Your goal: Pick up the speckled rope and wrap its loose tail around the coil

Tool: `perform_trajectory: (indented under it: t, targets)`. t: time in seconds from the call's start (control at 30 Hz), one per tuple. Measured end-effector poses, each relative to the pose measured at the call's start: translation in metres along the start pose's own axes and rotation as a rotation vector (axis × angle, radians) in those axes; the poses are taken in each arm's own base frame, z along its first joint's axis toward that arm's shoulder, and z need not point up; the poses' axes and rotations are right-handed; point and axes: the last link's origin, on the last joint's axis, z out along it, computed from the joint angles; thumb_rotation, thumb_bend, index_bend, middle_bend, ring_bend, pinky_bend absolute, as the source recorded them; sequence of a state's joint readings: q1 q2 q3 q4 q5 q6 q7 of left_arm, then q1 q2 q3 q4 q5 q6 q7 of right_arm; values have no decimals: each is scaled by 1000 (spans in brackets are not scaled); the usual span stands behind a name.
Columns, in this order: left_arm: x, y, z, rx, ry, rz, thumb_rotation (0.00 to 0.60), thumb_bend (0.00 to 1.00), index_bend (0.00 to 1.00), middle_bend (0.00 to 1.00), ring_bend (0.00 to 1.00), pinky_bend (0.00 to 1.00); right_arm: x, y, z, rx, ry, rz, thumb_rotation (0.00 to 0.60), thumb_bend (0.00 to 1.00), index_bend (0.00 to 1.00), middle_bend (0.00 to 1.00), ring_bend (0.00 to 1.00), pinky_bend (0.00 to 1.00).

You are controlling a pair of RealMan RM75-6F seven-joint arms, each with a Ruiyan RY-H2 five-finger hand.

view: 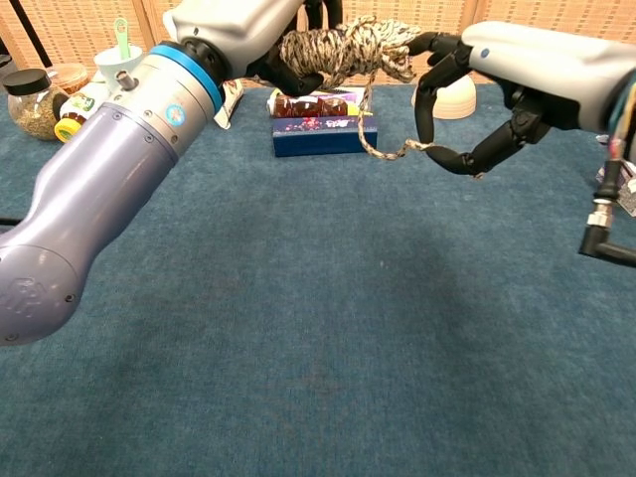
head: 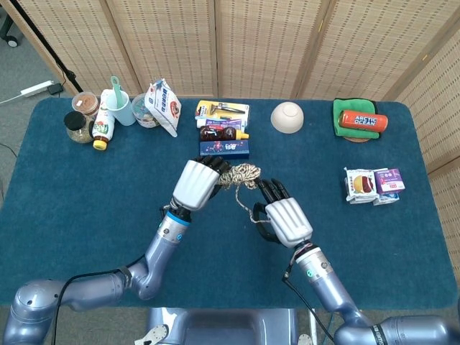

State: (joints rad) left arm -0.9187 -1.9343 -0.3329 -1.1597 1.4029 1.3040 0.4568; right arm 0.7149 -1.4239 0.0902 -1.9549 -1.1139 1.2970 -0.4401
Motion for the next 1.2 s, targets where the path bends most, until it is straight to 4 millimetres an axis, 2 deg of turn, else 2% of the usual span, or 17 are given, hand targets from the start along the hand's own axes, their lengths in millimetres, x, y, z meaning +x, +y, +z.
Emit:
perform_trajectory:
  t: [0.47, 0.83, 1.0, 1.2]
  targets:
    - [-25, 2, -1, 41, -62, 90, 600, 382, 691, 530, 535, 673, 7, -31, -31, 116, 7, 11, 600, 561, 724, 0, 0, 0]
    - [-36, 11, -6, 14, -88, 93, 600, 382, 691, 530, 536, 673, 14, -62, -34, 178, 12, 14, 600, 561, 724, 0, 0, 0]
    - [-40, 15, -10, -19, -90, 110, 600, 383, 691, 530, 536, 673, 16, -70, -31, 184, 12, 28, 600, 561, 725, 0, 0, 0]
    - [-46, 18, -17, -68, -97, 147, 600, 386, 692, 530, 535, 673, 26, -82, -26, 197, 36, 39, 600, 561, 724, 0, 0, 0]
